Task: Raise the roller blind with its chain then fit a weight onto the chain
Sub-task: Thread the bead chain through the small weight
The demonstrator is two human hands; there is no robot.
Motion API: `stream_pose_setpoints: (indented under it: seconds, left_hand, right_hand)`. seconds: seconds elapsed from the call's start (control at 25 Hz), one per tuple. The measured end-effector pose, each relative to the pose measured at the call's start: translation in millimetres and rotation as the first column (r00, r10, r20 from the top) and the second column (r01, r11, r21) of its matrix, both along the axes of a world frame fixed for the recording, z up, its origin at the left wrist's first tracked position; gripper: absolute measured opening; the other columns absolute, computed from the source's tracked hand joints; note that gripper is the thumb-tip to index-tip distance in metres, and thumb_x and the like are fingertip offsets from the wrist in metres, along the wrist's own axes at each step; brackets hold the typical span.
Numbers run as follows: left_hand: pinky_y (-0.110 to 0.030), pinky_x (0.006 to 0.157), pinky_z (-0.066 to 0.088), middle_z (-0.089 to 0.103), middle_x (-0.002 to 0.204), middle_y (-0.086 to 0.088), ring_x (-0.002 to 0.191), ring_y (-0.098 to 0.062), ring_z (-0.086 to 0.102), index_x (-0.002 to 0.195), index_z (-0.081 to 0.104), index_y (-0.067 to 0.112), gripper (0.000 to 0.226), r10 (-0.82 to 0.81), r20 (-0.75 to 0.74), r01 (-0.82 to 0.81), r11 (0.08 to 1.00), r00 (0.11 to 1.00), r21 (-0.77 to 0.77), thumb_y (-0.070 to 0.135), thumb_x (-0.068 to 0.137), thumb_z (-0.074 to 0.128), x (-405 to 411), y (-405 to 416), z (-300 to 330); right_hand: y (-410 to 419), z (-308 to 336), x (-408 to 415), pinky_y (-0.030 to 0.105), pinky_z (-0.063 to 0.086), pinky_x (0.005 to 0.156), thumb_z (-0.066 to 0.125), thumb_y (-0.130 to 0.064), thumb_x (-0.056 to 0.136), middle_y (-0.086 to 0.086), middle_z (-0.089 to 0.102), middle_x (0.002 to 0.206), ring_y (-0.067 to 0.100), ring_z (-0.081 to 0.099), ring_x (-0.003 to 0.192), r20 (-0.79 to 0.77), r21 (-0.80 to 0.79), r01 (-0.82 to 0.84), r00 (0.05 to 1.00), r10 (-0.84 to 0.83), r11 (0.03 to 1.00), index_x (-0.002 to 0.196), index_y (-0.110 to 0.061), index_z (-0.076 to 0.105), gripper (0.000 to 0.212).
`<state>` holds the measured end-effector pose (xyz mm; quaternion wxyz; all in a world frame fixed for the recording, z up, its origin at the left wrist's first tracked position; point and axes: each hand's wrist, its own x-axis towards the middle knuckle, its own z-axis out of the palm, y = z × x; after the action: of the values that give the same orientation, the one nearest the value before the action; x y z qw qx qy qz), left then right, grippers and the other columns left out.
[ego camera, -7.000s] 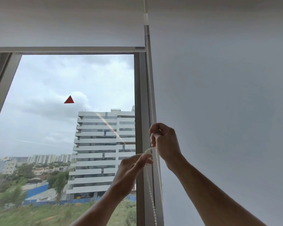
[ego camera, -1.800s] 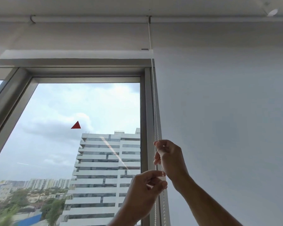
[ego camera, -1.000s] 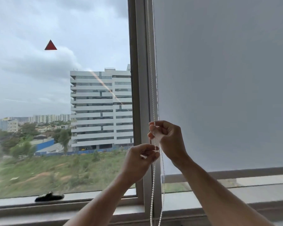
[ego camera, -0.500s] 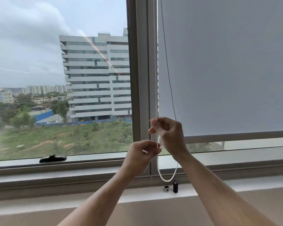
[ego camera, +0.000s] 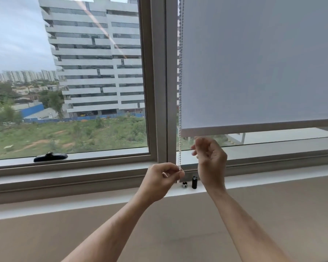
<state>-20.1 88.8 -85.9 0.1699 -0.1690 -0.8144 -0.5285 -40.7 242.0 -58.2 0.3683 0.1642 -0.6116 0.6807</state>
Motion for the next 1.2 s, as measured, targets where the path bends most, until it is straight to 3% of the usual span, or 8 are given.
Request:
stream_pose_setpoints:
  seconds: [0.12, 0.32, 0.48, 0.56, 0.64, 0.72, 0.88, 1.2]
  left_hand:
    - [-0.017, 0.060, 0.045, 0.072, 0.069, 0.021, 0.057, 0.003, 0.057, 0.077, 0.075, 0.028, 0.009, 0.005, 0.005, -0.005, 1.000, 1.000, -0.005, 0.021, 0.083, 0.077, -1, -1, -12]
    - [-0.012, 0.061, 0.043, 0.069, 0.073, 0.030, 0.066, 0.006, 0.058, 0.078, 0.072, 0.037, 0.020, 0.037, 0.025, -0.036, 0.998, 0.999, -0.045, 0.018, 0.086, 0.074, -5, 4, -33]
    - [-0.022, 0.062, 0.045, 0.076, 0.084, 0.009, 0.064, -0.003, 0.056, 0.075, 0.073, 0.043, 0.021, 0.087, 0.064, -0.085, 0.996, 0.994, -0.027, 0.026, 0.087, 0.072, -11, 12, -53]
    - [-0.026, 0.062, 0.043, 0.076, 0.084, -0.004, 0.064, -0.013, 0.055, 0.076, 0.075, 0.035, 0.015, 0.080, 0.113, -0.085, 0.996, 0.990, 0.041, 0.038, 0.088, 0.068, -16, 15, -60]
    - [-0.022, 0.061, 0.043, 0.076, 0.081, -0.007, 0.065, -0.015, 0.058, 0.081, 0.077, 0.022, 0.034, 0.042, 0.163, -0.071, 0.981, 0.986, 0.182, 0.046, 0.090, 0.055, -22, 19, -65]
    - [-0.018, 0.059, 0.043, 0.077, 0.078, -0.005, 0.065, -0.012, 0.063, 0.086, 0.077, 0.016, 0.037, 0.042, 0.212, -0.107, 0.945, 0.976, 0.309, 0.042, 0.093, 0.051, -27, 23, -66]
    - [-0.011, 0.056, 0.045, 0.075, 0.069, -0.003, 0.059, -0.010, 0.063, 0.098, 0.074, 0.011, 0.013, 0.079, 0.219, -0.153, 0.926, 0.973, 0.346, 0.017, 0.094, 0.063, -36, 29, -66]
    - [-0.021, 0.068, 0.051, 0.073, 0.073, -0.005, 0.062, -0.012, 0.060, 0.109, 0.065, 0.034, 0.036, 0.013, 0.205, -0.083, 0.938, 0.979, 0.337, 0.010, 0.084, 0.075, -36, 28, -62]
  right_hand:
    - [25, -37, -14, 0.021, 0.049, 0.054, 0.062, -0.027, 0.096, -0.004, 0.066, 0.069, 0.008, 0.059, 0.054, 0.101, -0.079, 0.083, 0.992, -0.075, 0.993, 0.087, -0.029, 0.066, 0.010]
    - [55, -117, -55, 0.033, 0.050, 0.060, 0.063, -0.017, 0.093, 0.008, 0.068, 0.076, 0.016, 0.061, 0.057, 0.432, 0.058, 0.126, 0.891, -0.138, 0.990, 0.092, -0.025, 0.063, 0.008]
    - [61, -158, -86, 0.028, 0.049, 0.063, 0.064, -0.017, 0.089, -0.001, 0.066, 0.079, 0.026, 0.066, 0.075, 0.572, 0.244, 0.055, 0.798, -0.190, 0.968, 0.100, -0.023, 0.063, 0.012]
    - [60, -171, -101, 0.026, 0.047, 0.063, 0.065, -0.016, 0.088, -0.006, 0.064, 0.078, 0.017, 0.064, 0.074, 0.601, 0.315, 0.001, 0.774, -0.201, 0.949, 0.107, -0.019, 0.063, 0.019]
    - [60, -180, -117, 0.028, 0.050, 0.070, 0.066, -0.014, 0.088, -0.004, 0.064, 0.081, 0.013, 0.061, 0.074, 0.624, 0.353, -0.056, 0.758, -0.191, 0.934, 0.114, -0.014, 0.062, 0.026]
    - [60, -185, -133, 0.035, 0.053, 0.081, 0.067, -0.016, 0.086, 0.000, 0.065, 0.090, 0.018, 0.062, 0.082, 0.649, 0.399, -0.092, 0.732, -0.210, 0.912, 0.119, -0.012, 0.059, 0.034]
    - [55, -197, -159, 0.036, 0.048, 0.092, 0.072, -0.022, 0.083, 0.007, 0.065, 0.111, 0.025, 0.062, 0.103, 0.667, 0.490, -0.145, 0.697, -0.263, 0.859, 0.127, -0.010, 0.056, 0.047]
    - [50, -218, -186, 0.032, 0.045, 0.083, 0.072, -0.014, 0.083, 0.011, 0.065, 0.110, 0.029, 0.061, 0.100, 0.612, 0.560, -0.100, 0.719, -0.330, 0.822, 0.109, -0.011, 0.064, 0.028]
